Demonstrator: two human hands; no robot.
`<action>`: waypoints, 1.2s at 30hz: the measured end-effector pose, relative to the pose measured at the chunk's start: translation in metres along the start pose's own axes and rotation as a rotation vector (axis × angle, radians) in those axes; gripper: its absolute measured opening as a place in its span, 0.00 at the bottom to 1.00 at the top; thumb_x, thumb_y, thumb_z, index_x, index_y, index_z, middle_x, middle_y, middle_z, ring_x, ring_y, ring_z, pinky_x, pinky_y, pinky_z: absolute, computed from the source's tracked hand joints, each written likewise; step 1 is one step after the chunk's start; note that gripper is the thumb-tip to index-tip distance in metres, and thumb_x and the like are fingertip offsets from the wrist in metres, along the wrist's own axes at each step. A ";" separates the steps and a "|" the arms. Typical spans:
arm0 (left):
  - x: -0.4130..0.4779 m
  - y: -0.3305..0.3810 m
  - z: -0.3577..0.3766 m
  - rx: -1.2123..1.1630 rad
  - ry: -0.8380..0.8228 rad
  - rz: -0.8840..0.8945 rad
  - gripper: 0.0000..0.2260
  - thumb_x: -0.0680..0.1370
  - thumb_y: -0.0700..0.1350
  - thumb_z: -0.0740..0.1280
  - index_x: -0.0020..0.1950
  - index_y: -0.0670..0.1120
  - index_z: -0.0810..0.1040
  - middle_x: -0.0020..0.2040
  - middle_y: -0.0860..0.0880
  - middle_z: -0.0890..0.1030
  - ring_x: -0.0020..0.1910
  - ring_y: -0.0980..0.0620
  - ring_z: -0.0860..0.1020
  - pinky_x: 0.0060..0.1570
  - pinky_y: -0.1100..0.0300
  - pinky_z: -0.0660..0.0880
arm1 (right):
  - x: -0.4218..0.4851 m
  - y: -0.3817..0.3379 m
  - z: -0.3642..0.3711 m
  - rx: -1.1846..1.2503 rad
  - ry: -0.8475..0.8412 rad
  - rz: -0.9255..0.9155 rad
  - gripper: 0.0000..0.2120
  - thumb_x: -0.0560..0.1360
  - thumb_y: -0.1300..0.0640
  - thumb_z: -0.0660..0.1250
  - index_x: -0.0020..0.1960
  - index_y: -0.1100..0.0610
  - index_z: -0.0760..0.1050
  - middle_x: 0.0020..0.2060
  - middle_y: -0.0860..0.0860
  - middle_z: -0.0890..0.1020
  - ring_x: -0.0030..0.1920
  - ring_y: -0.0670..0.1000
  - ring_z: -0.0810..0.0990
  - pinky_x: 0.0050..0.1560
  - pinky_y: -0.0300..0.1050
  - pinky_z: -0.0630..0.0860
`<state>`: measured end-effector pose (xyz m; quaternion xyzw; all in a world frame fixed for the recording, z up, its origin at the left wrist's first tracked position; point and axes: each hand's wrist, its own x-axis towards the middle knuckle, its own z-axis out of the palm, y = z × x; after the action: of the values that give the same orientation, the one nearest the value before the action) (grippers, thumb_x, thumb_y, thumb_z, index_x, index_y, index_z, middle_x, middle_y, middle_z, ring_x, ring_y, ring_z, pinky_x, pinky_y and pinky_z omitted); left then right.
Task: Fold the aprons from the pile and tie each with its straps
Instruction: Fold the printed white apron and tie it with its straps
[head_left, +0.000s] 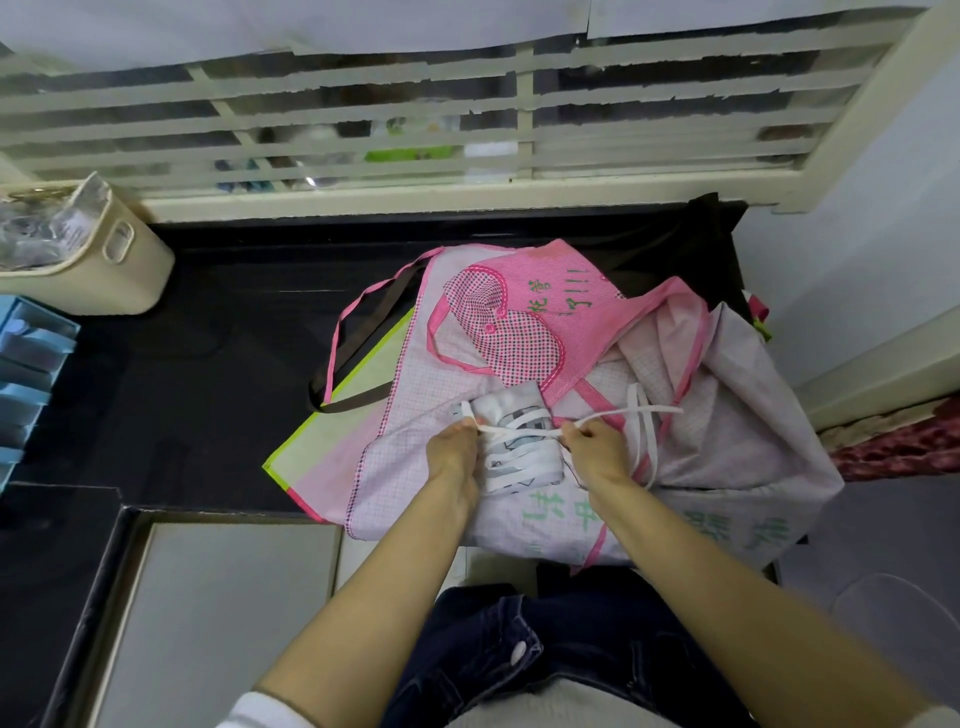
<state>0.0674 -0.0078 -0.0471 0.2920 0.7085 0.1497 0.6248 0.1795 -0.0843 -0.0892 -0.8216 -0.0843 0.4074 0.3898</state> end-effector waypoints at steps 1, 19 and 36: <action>0.000 -0.003 0.000 0.002 -0.018 0.059 0.13 0.81 0.44 0.60 0.56 0.38 0.79 0.31 0.50 0.73 0.27 0.54 0.70 0.29 0.60 0.76 | 0.000 0.001 -0.001 -0.005 0.007 -0.023 0.12 0.79 0.60 0.60 0.41 0.66 0.74 0.30 0.53 0.73 0.34 0.51 0.71 0.37 0.42 0.67; 0.006 -0.002 0.006 0.183 -0.462 0.772 0.12 0.82 0.39 0.57 0.38 0.42 0.67 0.29 0.49 0.68 0.27 0.58 0.64 0.29 0.68 0.63 | -0.004 -0.019 0.002 0.257 -0.081 -0.163 0.09 0.79 0.64 0.60 0.43 0.67 0.75 0.31 0.53 0.75 0.32 0.47 0.73 0.38 0.38 0.71; 0.019 -0.032 -0.010 0.500 -0.545 0.697 0.10 0.82 0.37 0.57 0.47 0.47 0.76 0.31 0.51 0.69 0.29 0.62 0.67 0.34 0.70 0.66 | 0.001 -0.049 -0.040 -0.283 -0.214 -0.600 0.12 0.75 0.59 0.68 0.37 0.65 0.72 0.31 0.56 0.75 0.32 0.47 0.70 0.33 0.33 0.64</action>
<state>0.0493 -0.0201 -0.0790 0.6801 0.3944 0.0934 0.6109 0.2182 -0.0738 -0.0406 -0.7586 -0.4183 0.3426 0.3634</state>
